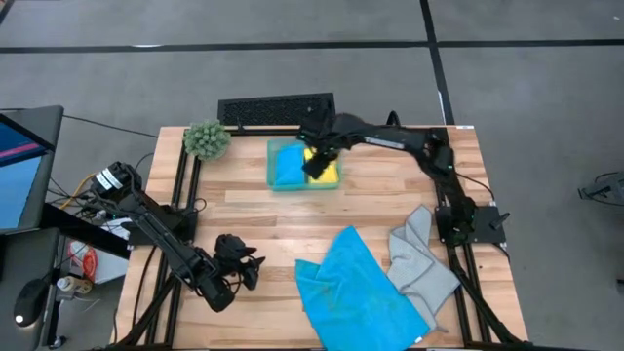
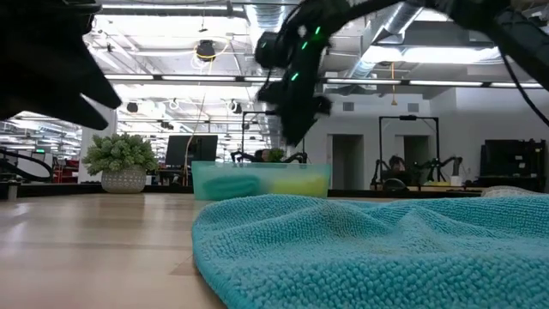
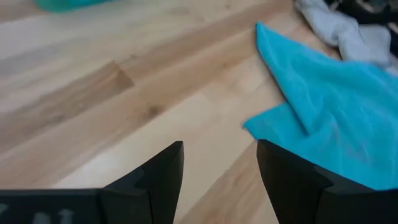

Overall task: Fold microfiber towels
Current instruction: Fold the blue microfiber towel

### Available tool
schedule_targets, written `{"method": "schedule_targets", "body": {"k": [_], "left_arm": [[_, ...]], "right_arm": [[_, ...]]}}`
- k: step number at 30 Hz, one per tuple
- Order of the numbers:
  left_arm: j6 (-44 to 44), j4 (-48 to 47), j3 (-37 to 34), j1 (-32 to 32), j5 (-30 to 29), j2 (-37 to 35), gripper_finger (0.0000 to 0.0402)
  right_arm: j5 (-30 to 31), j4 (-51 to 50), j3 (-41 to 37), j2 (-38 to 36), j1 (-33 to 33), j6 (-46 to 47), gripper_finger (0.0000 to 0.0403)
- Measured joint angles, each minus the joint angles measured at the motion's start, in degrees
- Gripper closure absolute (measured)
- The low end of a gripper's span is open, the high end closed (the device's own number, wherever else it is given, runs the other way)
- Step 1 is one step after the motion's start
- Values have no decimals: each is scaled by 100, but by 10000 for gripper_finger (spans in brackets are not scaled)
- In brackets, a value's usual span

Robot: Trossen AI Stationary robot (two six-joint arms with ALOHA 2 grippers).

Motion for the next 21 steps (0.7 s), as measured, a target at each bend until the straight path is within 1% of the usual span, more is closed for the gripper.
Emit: {"method": "schedule_targets", "body": {"k": [2, 4, 6, 9, 11, 13, 15, 18, 21], "left_arm": [[20, 70, 0, 93, -94, 0, 205], [350, 267, 0, 247, -104, 0, 205], [943, 703, 0, 460, -94, 0, 205], [2109, 1643, 0, 885, 134, 0, 205], [2830, 2225, 4, 1195, 465, 63, 205], [3274, 2591, 4, 1446, 774, 175, 205], [3447, 2896, 4, 1659, 1087, 375, 205], [3450, 3112, 0, 1841, 1491, 781, 205], [3501, 3497, 2, 1898, 1772, 1254, 205]], "right_arm": [[20, -810, 0, -366, 132, -26, 273], [90, -1554, -71, -778, 342, 88, 272], [437, -1973, -348, -1284, 653, 333, 271], [982, -2107, -1062, -2189, 1265, 825, 271], [1076, -1951, -1667, -2832, 1743, 1228, 270], [1086, -1594, -2422, -3464, 2237, 1679, 268], [1165, -1096, -3225, -4001, 2704, 2150, 261], [1215, -420, -4422, -4666, 3266, 2752, 244], [1232, 524, -5504, -5045, 3551, 2989, 222]]}}
